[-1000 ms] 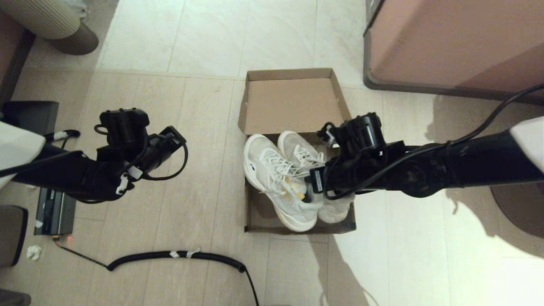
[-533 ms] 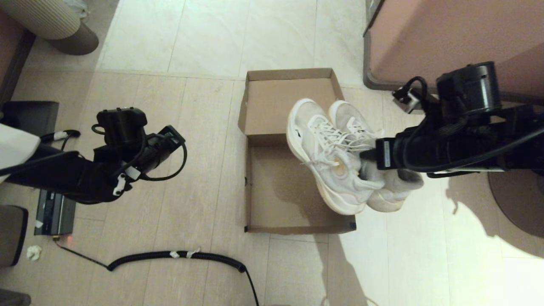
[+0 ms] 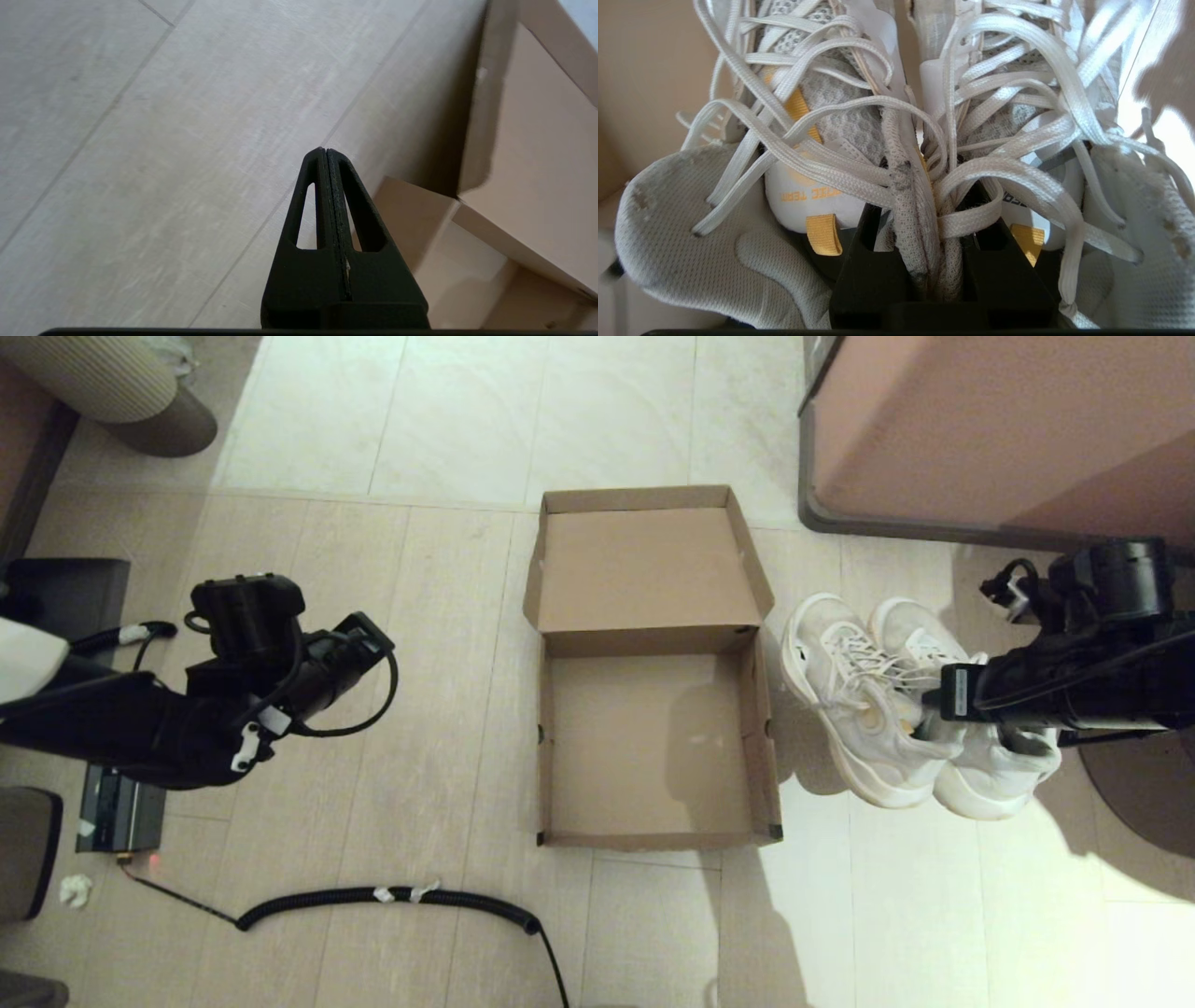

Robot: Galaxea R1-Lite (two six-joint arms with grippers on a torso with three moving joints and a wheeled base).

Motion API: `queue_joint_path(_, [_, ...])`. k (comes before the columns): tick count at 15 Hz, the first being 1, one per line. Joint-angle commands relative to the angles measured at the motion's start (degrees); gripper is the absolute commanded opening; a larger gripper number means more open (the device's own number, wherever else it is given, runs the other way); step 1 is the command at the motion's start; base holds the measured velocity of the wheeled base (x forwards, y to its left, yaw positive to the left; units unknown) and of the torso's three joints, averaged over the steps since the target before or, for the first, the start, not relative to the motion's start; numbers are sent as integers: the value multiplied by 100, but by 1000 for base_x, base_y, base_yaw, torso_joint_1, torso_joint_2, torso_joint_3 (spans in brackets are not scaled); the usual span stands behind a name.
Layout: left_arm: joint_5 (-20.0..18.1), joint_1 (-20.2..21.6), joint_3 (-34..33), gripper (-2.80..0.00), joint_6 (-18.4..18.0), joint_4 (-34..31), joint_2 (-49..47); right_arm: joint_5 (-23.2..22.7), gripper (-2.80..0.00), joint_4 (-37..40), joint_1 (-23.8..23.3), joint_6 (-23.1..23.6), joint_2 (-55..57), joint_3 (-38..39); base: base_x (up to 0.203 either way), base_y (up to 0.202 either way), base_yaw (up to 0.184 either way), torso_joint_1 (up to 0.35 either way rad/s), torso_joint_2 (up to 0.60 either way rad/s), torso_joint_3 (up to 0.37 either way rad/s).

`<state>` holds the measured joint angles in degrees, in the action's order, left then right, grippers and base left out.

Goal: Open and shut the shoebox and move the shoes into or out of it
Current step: Put the shoes out of the shoe box

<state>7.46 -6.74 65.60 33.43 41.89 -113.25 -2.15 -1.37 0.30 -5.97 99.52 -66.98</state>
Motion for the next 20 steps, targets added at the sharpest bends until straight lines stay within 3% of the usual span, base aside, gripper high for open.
queue_joint_path(1, [-37,11,34,-280,15,21,-17,16,-280,-439,-193,17,798,0,0,0,0,0,0,0])
queue_joint_path(5, [-162,-47,129,-280,6,29,-228,59,-280,-1685,-539,187,2205,-433,0,0,0,0,0,0])
queue_joint_path(13, [-196,-134,208,-280,-12,30,-278,348,-280,-2315,-909,186,3644,-1195,0,0,0,0,0,0])
queue_joint_path(14, [-192,-134,199,-280,-12,30,-259,353,-241,-2309,-925,184,3636,-1177,0,0,0,0,0,0])
queue_joint_path(15, [-192,-133,199,-280,-12,30,-250,346,0,-2315,-926,184,3621,-1172,0,0,0,0,0,0])
queue_joint_path(20, [-174,-126,182,-280,-12,30,-98,346,0,-2298,-929,181,2675,-427,0,0,0,0,0,0])
